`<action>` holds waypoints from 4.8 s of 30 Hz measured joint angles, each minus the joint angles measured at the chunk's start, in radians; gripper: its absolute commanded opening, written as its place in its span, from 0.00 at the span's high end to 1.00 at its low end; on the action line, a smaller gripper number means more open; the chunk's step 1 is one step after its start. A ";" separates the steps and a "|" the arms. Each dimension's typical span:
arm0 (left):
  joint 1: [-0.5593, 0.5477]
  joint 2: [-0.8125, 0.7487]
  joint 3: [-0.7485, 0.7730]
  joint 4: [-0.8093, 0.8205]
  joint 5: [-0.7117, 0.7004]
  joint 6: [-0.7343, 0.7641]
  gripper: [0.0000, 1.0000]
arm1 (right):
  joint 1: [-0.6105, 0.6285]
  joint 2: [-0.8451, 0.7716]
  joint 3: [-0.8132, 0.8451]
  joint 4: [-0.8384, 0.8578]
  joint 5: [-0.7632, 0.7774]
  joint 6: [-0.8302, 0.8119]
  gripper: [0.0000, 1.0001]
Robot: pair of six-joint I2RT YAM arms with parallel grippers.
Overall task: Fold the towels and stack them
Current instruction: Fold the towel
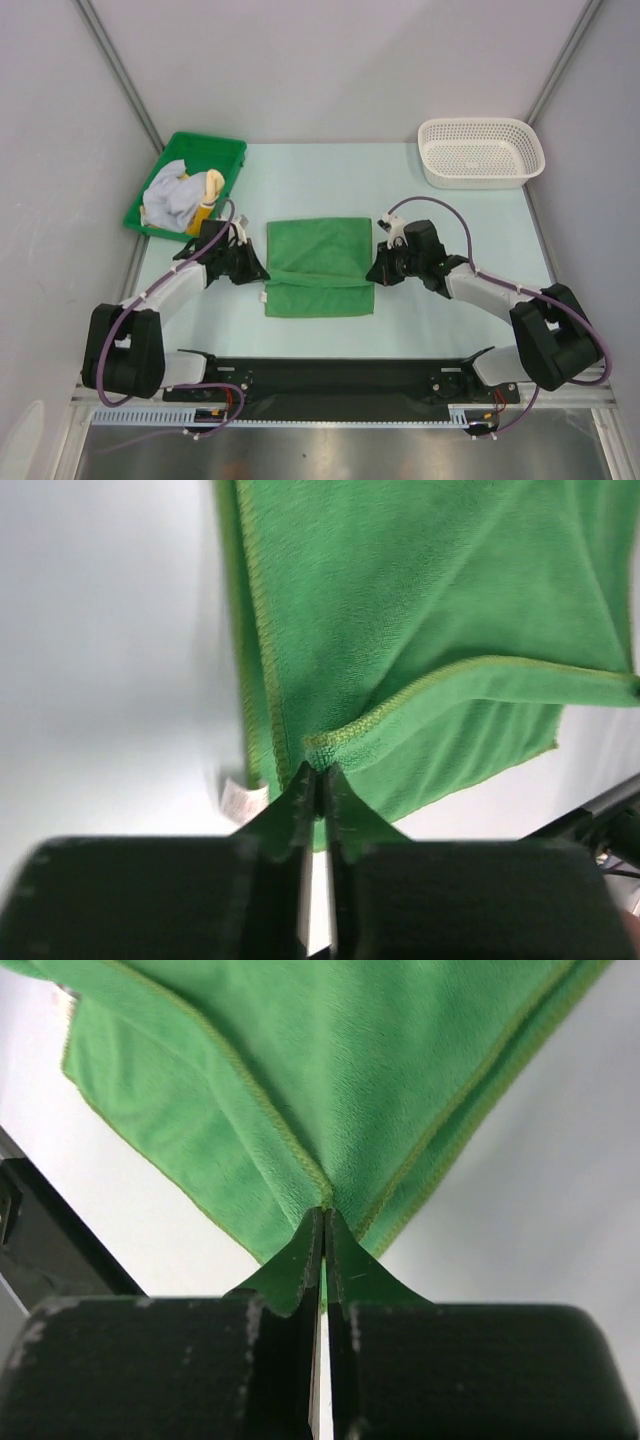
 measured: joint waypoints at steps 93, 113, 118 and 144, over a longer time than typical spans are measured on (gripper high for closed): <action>-0.090 -0.171 -0.179 -0.015 -0.212 -0.267 1.00 | 0.154 -0.037 -0.042 -0.254 0.398 0.868 1.00; -0.144 -0.325 -0.317 -0.050 -0.208 -0.327 0.99 | 0.162 -0.143 -0.201 -0.173 0.332 0.795 1.00; -0.145 -0.332 -0.212 -0.137 -0.223 -0.322 1.00 | 0.158 -0.168 -0.150 -0.195 0.328 0.766 1.00; -0.316 -0.393 -0.269 -0.253 -0.459 -0.478 1.00 | 0.151 -0.275 -0.296 -0.170 0.292 0.740 1.00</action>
